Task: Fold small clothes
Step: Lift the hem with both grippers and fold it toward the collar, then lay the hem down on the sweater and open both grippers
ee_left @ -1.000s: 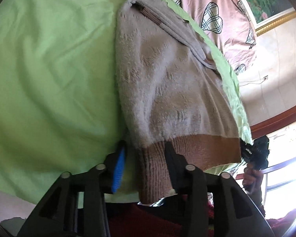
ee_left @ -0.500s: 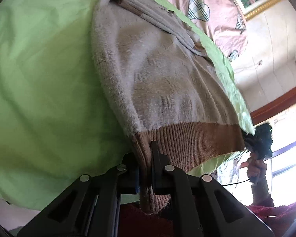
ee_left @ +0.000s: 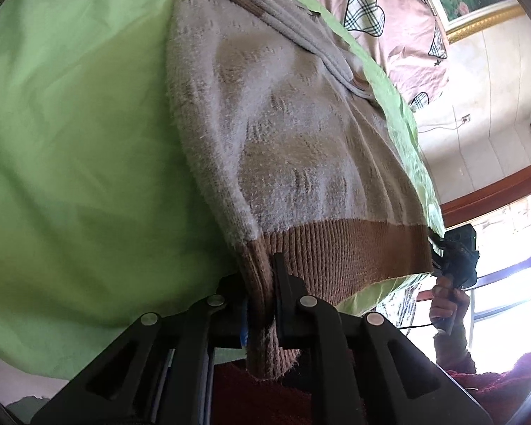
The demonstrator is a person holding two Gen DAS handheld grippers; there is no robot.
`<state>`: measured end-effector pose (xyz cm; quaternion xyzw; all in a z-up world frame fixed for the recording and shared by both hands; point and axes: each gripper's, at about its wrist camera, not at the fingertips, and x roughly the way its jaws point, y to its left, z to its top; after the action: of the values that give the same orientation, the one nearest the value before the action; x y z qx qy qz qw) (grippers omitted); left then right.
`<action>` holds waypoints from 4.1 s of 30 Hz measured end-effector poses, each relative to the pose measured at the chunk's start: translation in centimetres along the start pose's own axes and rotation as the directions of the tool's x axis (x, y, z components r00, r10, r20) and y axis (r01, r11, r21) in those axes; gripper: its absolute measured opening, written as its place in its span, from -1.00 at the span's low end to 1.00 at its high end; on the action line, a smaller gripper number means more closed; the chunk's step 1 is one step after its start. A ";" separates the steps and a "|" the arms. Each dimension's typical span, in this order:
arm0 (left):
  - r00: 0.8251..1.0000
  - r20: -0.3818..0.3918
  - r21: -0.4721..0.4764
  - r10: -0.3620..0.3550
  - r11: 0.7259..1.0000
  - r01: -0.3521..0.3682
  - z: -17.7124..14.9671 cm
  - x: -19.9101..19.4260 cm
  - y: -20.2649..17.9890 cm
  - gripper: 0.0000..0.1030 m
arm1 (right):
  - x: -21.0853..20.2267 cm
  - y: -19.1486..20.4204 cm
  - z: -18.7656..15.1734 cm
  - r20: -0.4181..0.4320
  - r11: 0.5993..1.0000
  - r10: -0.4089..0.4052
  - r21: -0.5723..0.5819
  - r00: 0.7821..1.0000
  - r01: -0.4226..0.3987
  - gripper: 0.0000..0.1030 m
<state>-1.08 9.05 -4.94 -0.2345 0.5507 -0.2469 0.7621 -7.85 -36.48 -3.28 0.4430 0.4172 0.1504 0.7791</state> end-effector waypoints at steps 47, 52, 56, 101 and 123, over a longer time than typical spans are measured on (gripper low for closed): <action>0.931 0.341 0.129 -0.132 0.987 0.093 7.8 -5.9 -3.7 -0.91 | 1.4 5.5 5.3 0.026 0.969 0.210 -0.136 0.977 -0.204 -0.80; 0.887 0.441 0.181 -0.135 0.982 0.059 15.3 -6.9 -5.3 -0.91 | 3.4 8.0 11.3 0.079 0.963 0.204 -0.198 0.976 -0.185 -0.80; 0.884 0.456 0.208 -0.099 0.978 0.003 21.6 -6.3 -6.3 -0.91 | 5.7 9.2 17.2 0.131 0.964 0.190 -0.215 0.973 -0.159 -0.80; 0.989 0.059 0.372 0.132 0.917 -0.145 39.1 13.6 -6.8 -0.54 | 28.7 13.5 26.7 -0.123 0.776 -0.330 -0.600 0.936 0.195 -0.11; 0.937 0.334 0.106 0.105 0.983 -0.148 34.5 4.7 -1.9 -0.35 | 19.9 12.2 27.9 0.208 0.889 -0.224 -0.356 0.952 0.288 -0.17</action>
<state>32.90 7.53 2.61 -0.1863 0.4134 -0.1900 0.8708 27.78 -33.32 3.62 0.2341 0.3702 0.0881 0.8946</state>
